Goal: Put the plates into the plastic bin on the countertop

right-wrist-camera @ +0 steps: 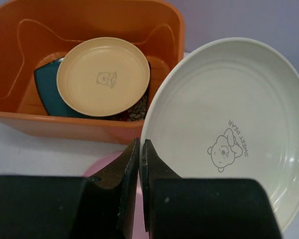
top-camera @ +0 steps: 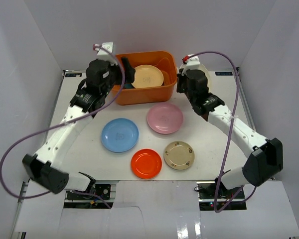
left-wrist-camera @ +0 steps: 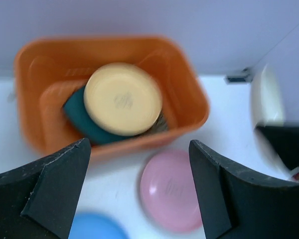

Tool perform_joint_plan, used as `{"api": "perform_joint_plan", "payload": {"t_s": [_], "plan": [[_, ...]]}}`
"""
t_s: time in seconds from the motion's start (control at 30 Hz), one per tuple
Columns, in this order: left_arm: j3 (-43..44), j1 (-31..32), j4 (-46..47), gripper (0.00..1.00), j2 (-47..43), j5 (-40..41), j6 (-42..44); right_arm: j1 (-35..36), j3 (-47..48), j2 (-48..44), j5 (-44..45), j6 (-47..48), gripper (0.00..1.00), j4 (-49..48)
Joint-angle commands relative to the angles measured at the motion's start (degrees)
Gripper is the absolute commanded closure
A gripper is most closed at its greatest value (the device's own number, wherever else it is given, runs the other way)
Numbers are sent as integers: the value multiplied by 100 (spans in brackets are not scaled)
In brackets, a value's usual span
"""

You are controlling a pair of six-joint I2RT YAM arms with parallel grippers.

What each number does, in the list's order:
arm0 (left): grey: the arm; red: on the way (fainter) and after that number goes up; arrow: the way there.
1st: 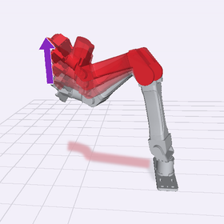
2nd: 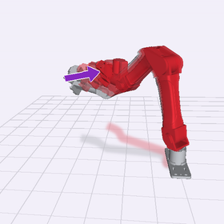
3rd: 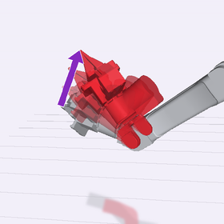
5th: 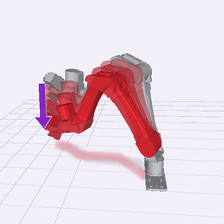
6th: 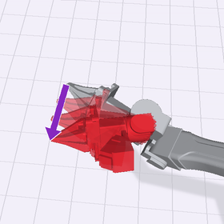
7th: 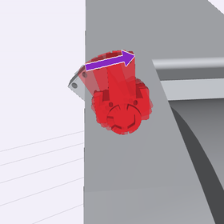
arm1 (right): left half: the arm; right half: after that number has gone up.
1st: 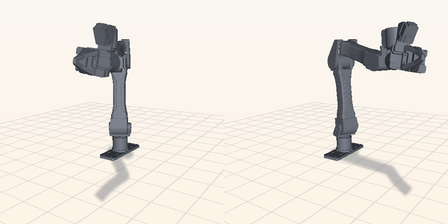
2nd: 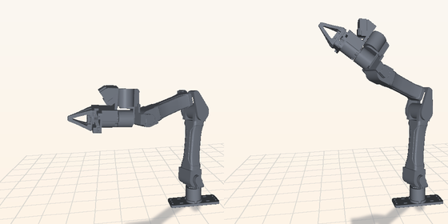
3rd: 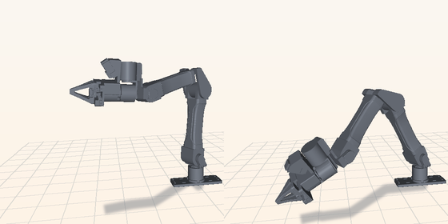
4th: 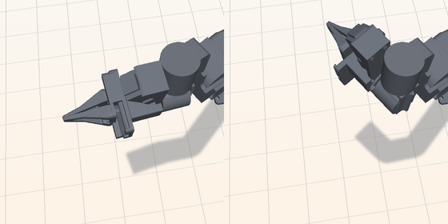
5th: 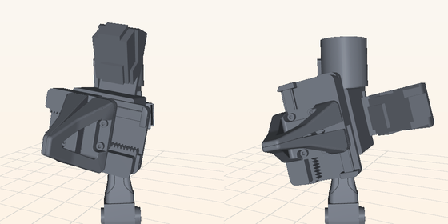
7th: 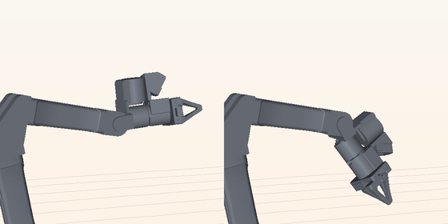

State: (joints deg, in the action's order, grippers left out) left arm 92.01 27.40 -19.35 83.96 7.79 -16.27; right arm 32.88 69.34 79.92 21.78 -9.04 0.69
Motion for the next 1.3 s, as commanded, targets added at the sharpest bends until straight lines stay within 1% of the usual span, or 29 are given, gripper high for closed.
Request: {"api": "perform_joint_plan", "payload": {"t_s": [0.0,0.03,0.07,0.1,0.13,0.17,0.2,0.23,0.27,0.3,0.37,0.43,0.5,0.57,0.6,0.63,0.67,0.7,0.83,0.93,1.0,1.03,1.07,1.13,1.17,1.23,1.27], "plan": [[-1801,-129,-375,9,-914,854,-350,130,894,470,-481,1277,92,-245],[-2140,-147,-533,9,-1404,1021,-437,270,1123,750,-473,1482,92,-245],[-2448,-199,-673,9,-1635,1179,-490,306,1508,901,-490,1675,92,-375],[-2999,-252,-910,9,-1846,1346,-604,341,1677,1172,-717,1947,92,-463],[-3231,-305,-1043,9,-2249,1374,-692,368,1844,1314,-884,2063,92,-551],[-3616,-427,-1192,9,-2435,1305,-737,377,2142,1594,-1304,2281,92,-735],[-3785,-489,-1272,9,-2585,1269,-772,394,2284,1762,-1438,2284,92,-815],[-3917,-585,-1351,9,-2787,1208,-868,490,2460,1929,-1518,2510,92,-868],[-4040,-639,-1421,8,-2824,1094,-895,534,2662,2122,-1588,2634,92,-886],[-4120,-691,-1622,8,-2815,884,-965,578,3072,2498,-1676,2740,92,-886],[-4401,-849,-1799,8,-2772,611,-1219,736,3531,2852,-1677,3039,92,-834],[-4742,-1077,-1791,8,-2815,208,-1387,877,3988,3292,-1633,3197,92,-903],[-4937,-1254,-1765,8,-2955,39,-1676,895,4209,3721,-1738,3233,92,-1079],[-5121,-1298,-1773,8,-3026,73,-1817,895,4744,4065,-1800,3250,92,-1036],[-5175,-1298,-1808,7,-3061,108,-1983,895,4955,4415,-1791,3320,92,-983],[-5227,-1307,-1817,3,-3061,143,-2055,913,5123,4566,-1765,3356,92,-948],[-5315,-1316,-1826,3,-3053,187,-2125,921,5316,4689,-1748,3399,92,-948],[-5368,-1316,-1809,2,-3026,196,-2256,930,5387,4899,-1730,3469,92,-939],[-5596,-1334,-1686,2,-2956,258,-2442,966,5572,5261,-1581,3540,92,-1035],[-5676,-1351,-1642,2,-2912,328,-2564,966,5573,5323,-1519,3549,90,-1158],[-5764,-1351,-1554,2,-2877,398,-2609,966,5538,5350,-1554,3523,85,-1246],[-5790,-1360,-1528,2,-2842,407,-2653,966,5520,5350,-1571,3506,81,-1264],[-5799,-1360,-1475,2,-2781,416,-2714,974,5511,5341,-1572,3444,68,-1273],[-5904,-1369,-1387,2,-2728,373,-2776,966,5494,5332,-1475,3400,59,-1326],[-5948,-1369,-1317,2,-2675,355,-2854,966,5511,5324,-1458,3356,51,-1317],[-6088,-1369,-1212,3,-2648,302,-2925,974,5520,5192,-1457,3304,42,-1238],[-6142,-1369,-1133,3,-2648,302,-3004,966,5520,5113,-1466,3251,40,-1186]]}}
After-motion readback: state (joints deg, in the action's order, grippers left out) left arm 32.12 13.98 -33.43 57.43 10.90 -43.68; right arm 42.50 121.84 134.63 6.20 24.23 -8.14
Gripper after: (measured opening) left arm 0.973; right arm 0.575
